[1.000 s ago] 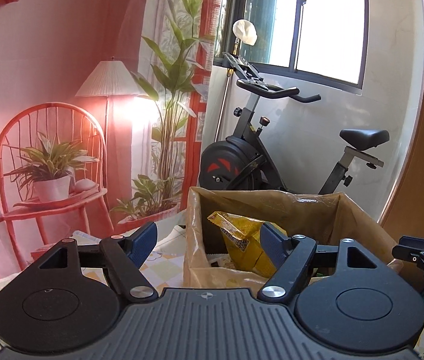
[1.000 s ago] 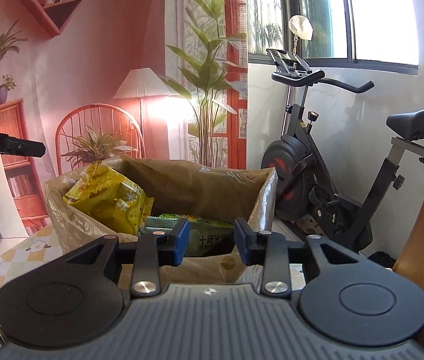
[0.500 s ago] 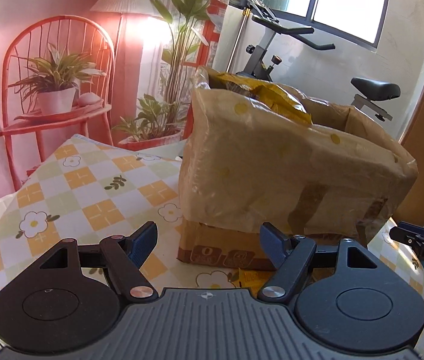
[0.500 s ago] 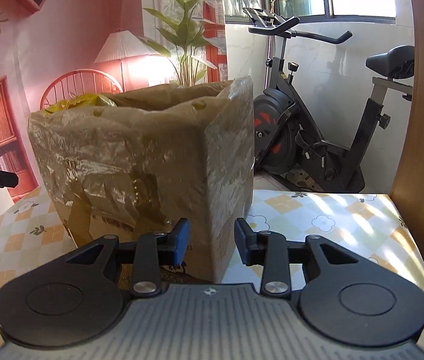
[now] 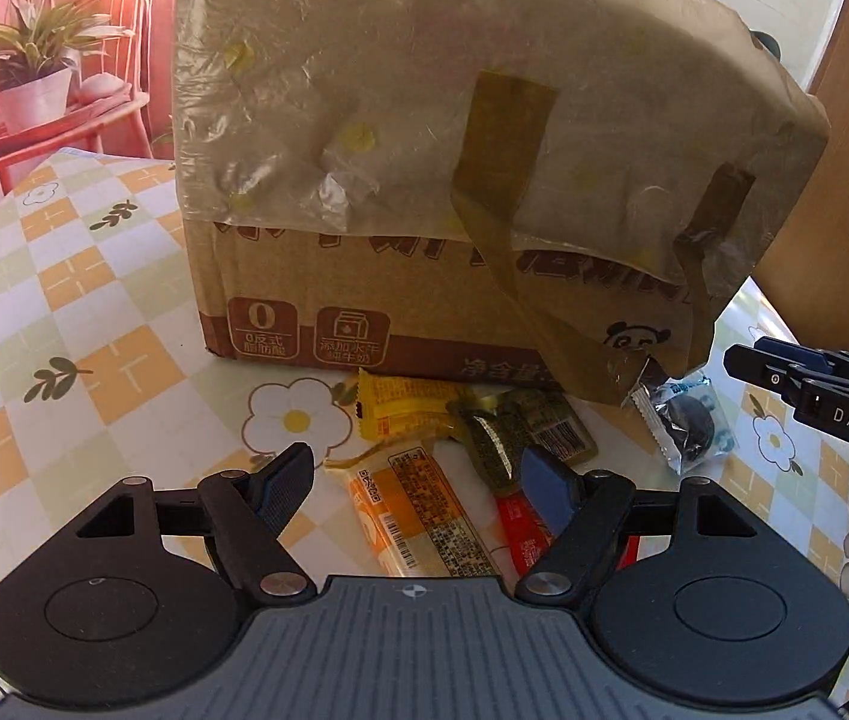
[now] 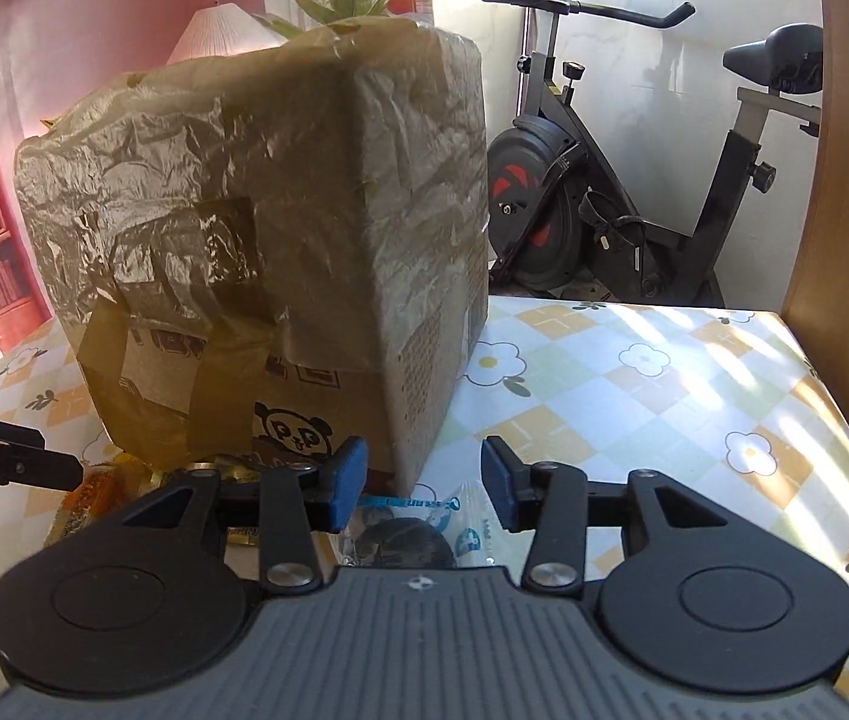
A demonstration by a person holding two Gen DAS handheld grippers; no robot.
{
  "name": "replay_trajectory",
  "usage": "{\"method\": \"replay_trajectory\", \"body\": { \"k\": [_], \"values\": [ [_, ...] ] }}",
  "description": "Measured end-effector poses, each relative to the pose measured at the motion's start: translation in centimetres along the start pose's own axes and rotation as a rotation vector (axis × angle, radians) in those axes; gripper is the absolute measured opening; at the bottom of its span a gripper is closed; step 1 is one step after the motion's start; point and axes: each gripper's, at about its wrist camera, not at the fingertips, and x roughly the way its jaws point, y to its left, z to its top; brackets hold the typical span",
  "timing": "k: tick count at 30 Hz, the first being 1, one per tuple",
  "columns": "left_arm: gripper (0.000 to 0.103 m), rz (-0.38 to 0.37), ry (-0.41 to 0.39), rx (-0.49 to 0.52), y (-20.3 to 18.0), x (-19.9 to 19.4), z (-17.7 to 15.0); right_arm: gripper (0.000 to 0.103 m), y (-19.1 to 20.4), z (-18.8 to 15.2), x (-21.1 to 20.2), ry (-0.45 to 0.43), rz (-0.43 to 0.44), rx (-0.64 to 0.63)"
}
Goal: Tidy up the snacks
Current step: 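Withdraw both tools from the box back toward the snack pile, then grasp the orange-white biscuit bar with the left tool while the right tool grasps the black-ball bag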
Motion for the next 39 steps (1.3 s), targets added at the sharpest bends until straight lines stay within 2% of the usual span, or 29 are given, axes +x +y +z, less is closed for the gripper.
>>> {"method": "replay_trajectory", "body": {
  "k": [4, 9, 11, 16, 20, 22, 33, 36, 39],
  "values": [
    [0.078, 0.012, 0.015, 0.014, -0.9, 0.9, -0.3, 0.048, -0.4, -0.6, 0.6, 0.024, -0.008, 0.009],
    [0.078, 0.039, 0.036, 0.037, -1.6, 1.5, -1.0, 0.062, -0.2, -0.9, 1.0, 0.044, 0.002, -0.008],
    [0.078, 0.046, 0.05, 0.049, -1.8, 1.9, -1.4, 0.07, -0.3, -0.9, 1.6, 0.061, 0.006, -0.014],
    [0.075, 0.07, 0.09, 0.078, -1.8, 2.6, -2.0, 0.078, 0.2, -1.1, 3.3, 0.111, 0.01, -0.037],
    [0.048, 0.05, 0.112, 0.086, -0.9, 2.6, -2.2, 0.078, 0.4, -1.2, 4.6, 0.155, 0.029, -0.045],
    [0.042, 0.074, 0.113, 0.091, -0.3, 2.6, -2.3, 0.078, 0.3, -1.2, 5.1, 0.17, 0.023, -0.052],
    [0.038, 0.142, 0.072, 0.041, 4.7, 1.5, -2.3, 0.077, 0.4, -1.7, 6.8, 0.219, 0.019, -0.052],
    [0.038, 0.141, 0.061, 0.006, 5.7, 0.8, -2.4, 0.074, 0.8, -2.1, 6.9, 0.239, 0.022, -0.087],
    [0.038, 0.139, 0.042, -0.019, 6.5, 0.1, -2.6, 0.064, 1.1, -2.5, 6.3, 0.232, 0.032, -0.112]
  ]
}}
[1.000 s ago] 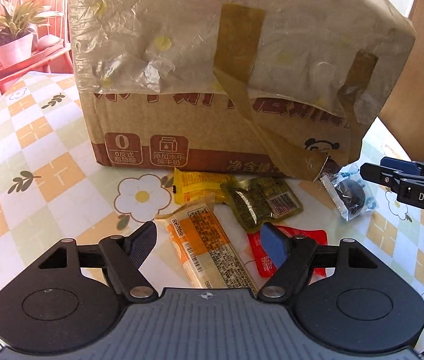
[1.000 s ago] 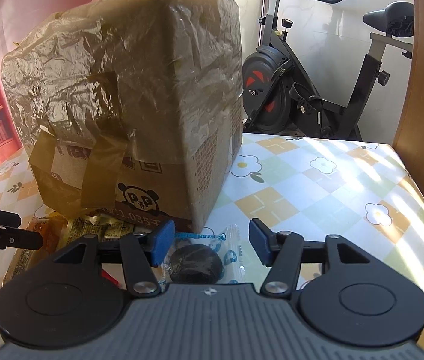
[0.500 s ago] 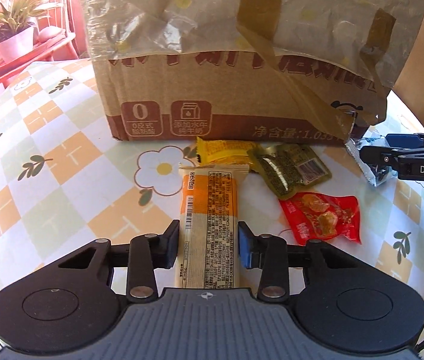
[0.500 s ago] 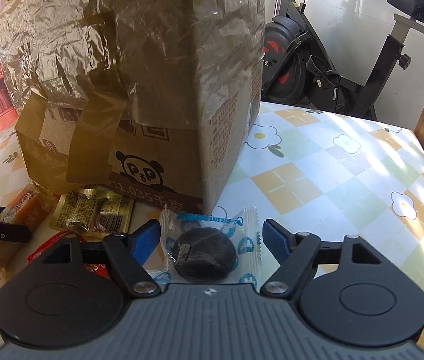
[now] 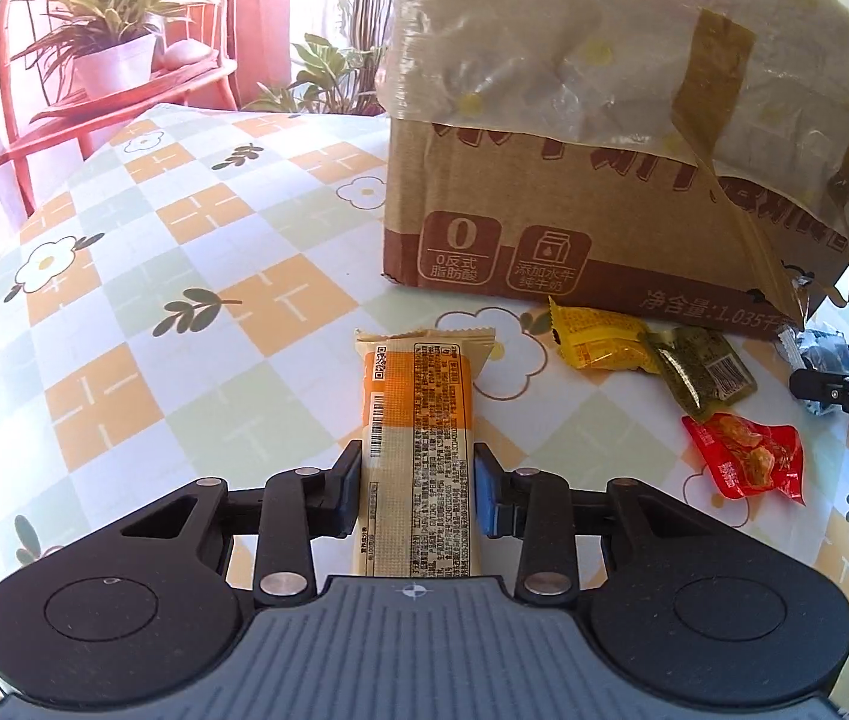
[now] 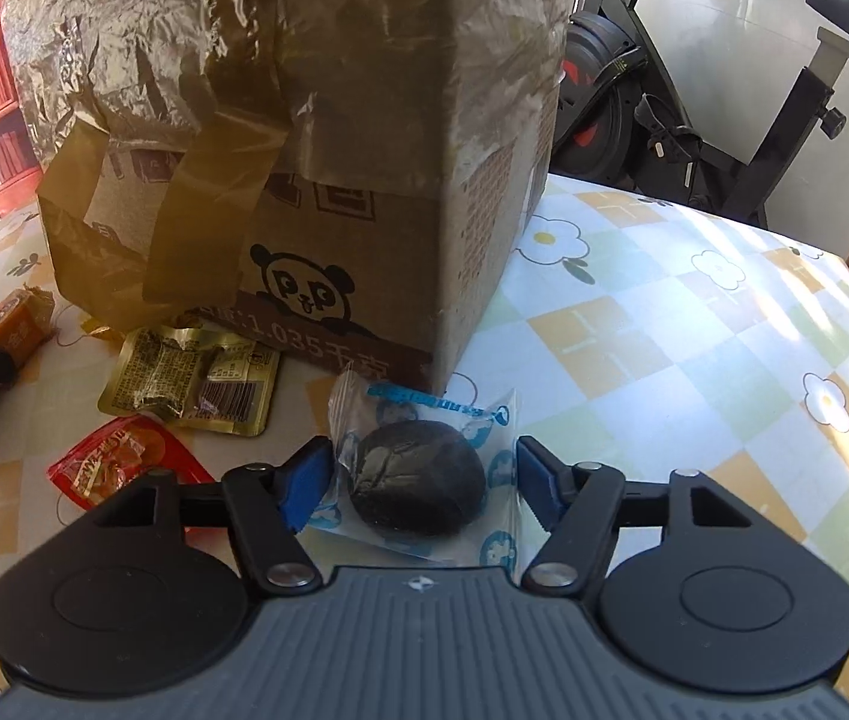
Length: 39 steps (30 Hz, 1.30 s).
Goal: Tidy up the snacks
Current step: 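Grasp the orange-white biscuit bar with the left tool while the right tool grasps the black-ball bag, then carry both snacks over the open box and open both tools to drop them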
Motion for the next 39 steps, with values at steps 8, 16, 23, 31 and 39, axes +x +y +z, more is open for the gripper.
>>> {"method": "replay_trajectory", "body": {
  "k": [8, 16, 23, 31, 39],
  "values": [
    [0.038, -0.009, -0.096, -0.048, 1.2, -3.6, -0.1, 0.057, 0.4, -0.9, -2.4, -0.074, 0.0, 0.042],
    [0.038, -0.011, -0.188, -0.074, 1.1, -6.4, 0.3, 0.057, 2.0, -1.2, -6.2, -0.18, 0.017, 0.052],
    [0.038, -0.022, -0.27, -0.091, 1.1, -8.5, 1.7, 0.057, 3.1, -0.5, -9.7, -0.287, -0.014, 0.034],
    [0.038, -0.071, -0.385, -0.091, 0.6, -12.0, 5.6, 0.057, 2.8, 3.4, -15.1, -0.459, -0.042, -0.005],
    [0.038, -0.113, -0.495, -0.009, -2.3, -14.4, 12.4, 0.057, 2.5, 10.3, -17.6, -0.562, -0.028, -0.082]
  ]
}}
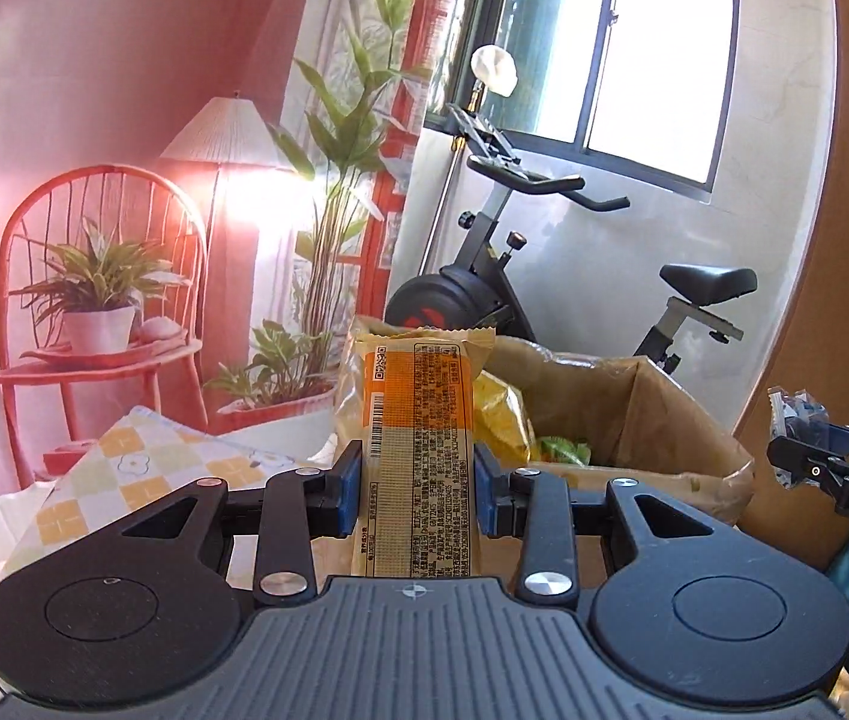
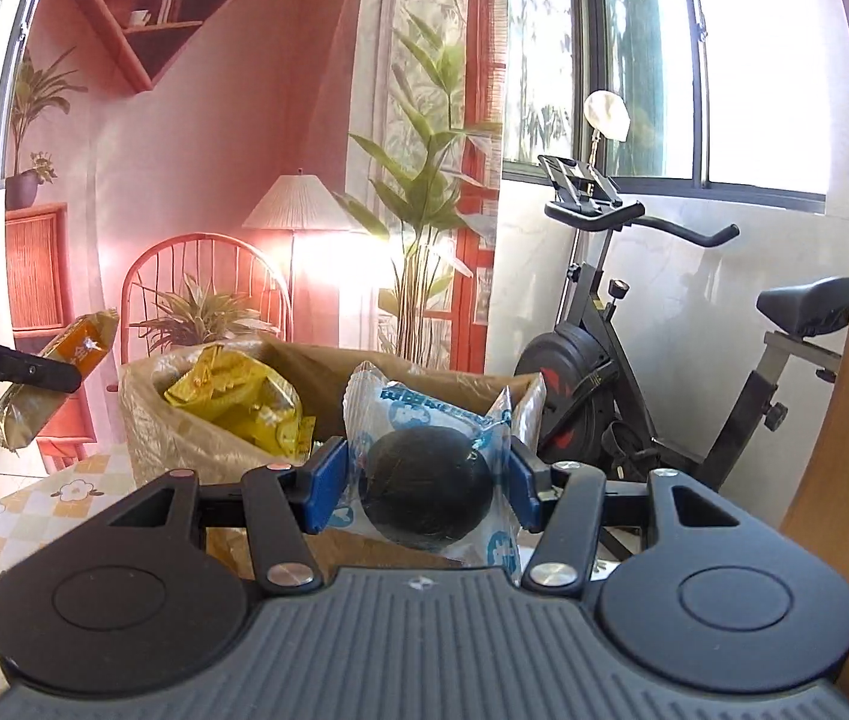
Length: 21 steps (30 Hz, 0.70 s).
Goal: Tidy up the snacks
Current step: 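Carry both snacks over the open box and open both tools to drop them, then withdraw both tools from the box back toward the snack pile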
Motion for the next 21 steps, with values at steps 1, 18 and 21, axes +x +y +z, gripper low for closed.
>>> {"method": "replay_trajectory", "body": {
  "k": [1, 18, 21],
  "values": [
    [0.038, -0.005, -0.006, 0.016, -0.5, 0.4, 0.7, 0.057, 0.1, 0.7, 0.7, -0.003, 0.0, -0.019],
    [0.052, -0.052, 0.102, 0.155, -7.9, 12.6, 6.0, 0.065, -0.6, 0.9, 10.6, 0.178, -0.032, 0.081],
    [0.052, -0.06, 0.103, 0.131, -6.6, 11.5, 5.9, 0.066, -0.8, 1.0, 9.2, 0.156, -0.016, 0.085]
  ]
}}
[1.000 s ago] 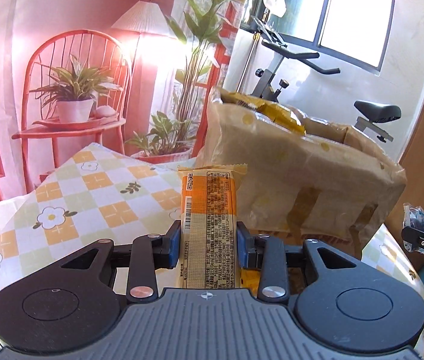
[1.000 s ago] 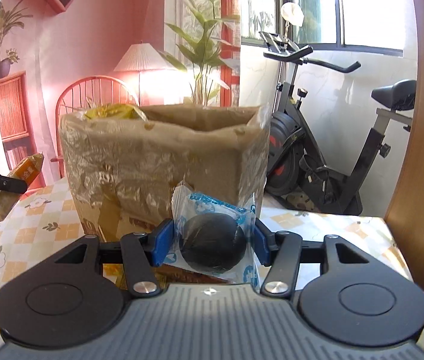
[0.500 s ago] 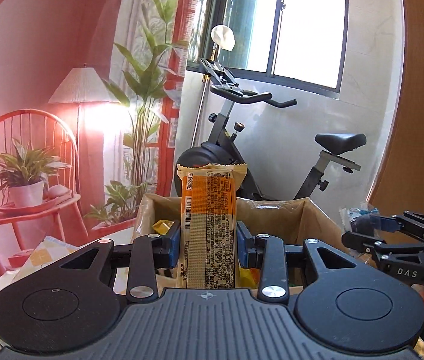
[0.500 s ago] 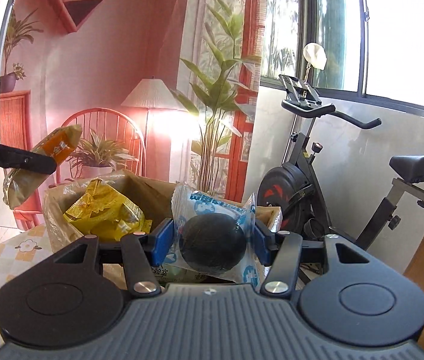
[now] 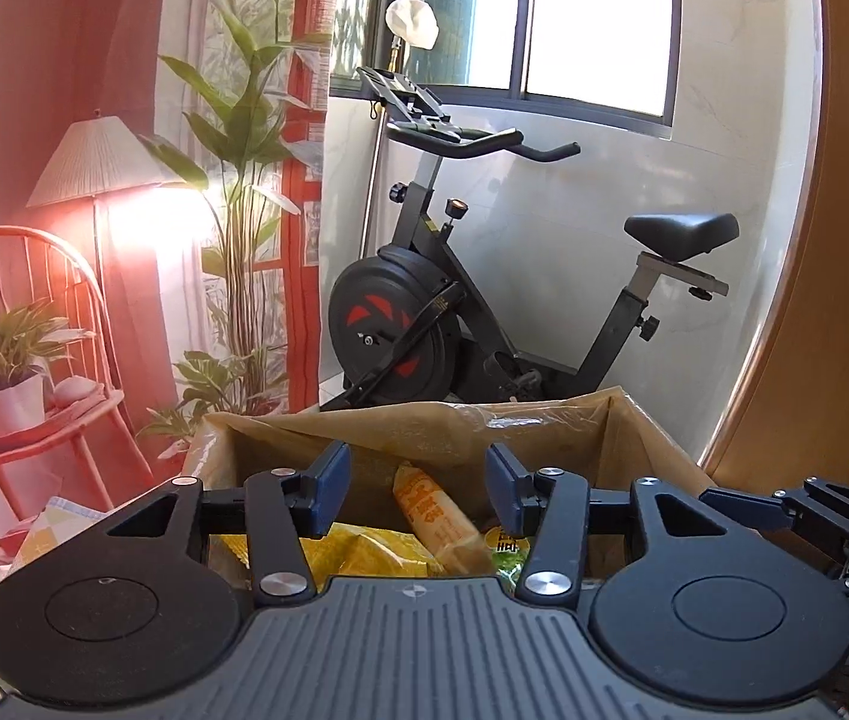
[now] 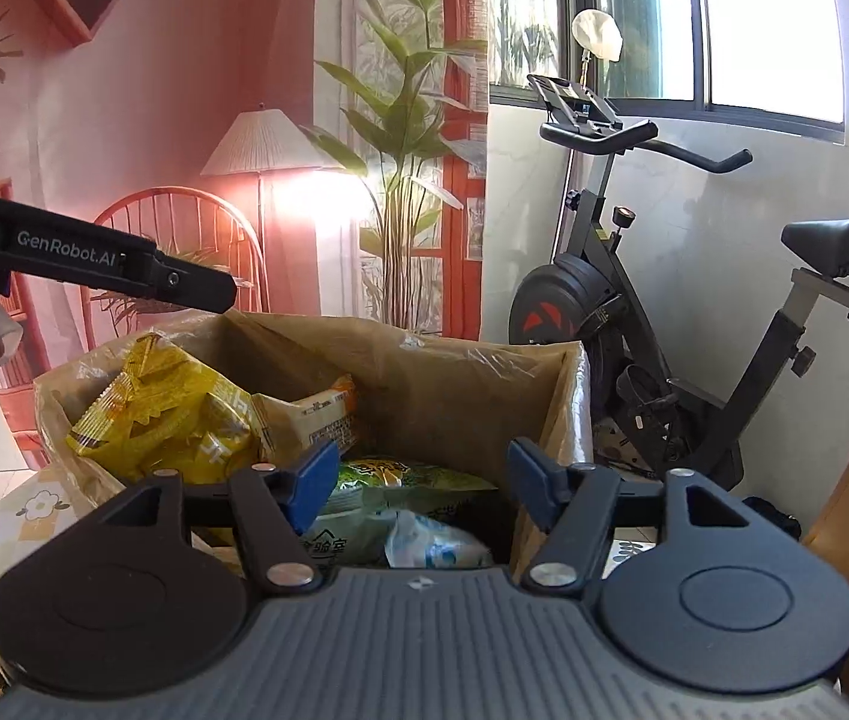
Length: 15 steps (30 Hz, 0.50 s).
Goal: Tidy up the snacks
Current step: 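Withdraw both tools from the box back toward the snack pile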
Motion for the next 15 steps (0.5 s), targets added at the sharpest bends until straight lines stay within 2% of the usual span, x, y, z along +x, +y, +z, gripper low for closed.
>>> {"method": "replay_trajectory", "body": {
  "k": [6, 10, 15],
  "values": [
    [0.052, -0.001, -0.002, -0.004, 2.0, -4.0, -1.1, 0.065, 0.4, -0.3, -2.9, -0.028, 0.046, -0.016],
    [0.052, 0.001, 0.036, -0.03, 3.6, -6.5, -2.3, 0.066, 1.1, -1.0, -5.0, -0.041, 0.086, -0.014],
    [0.052, 0.029, 0.082, -0.001, 6.3, -9.0, -3.7, 0.066, 2.4, -2.8, -6.9, -0.034, 0.137, 0.004]
  ]
}}
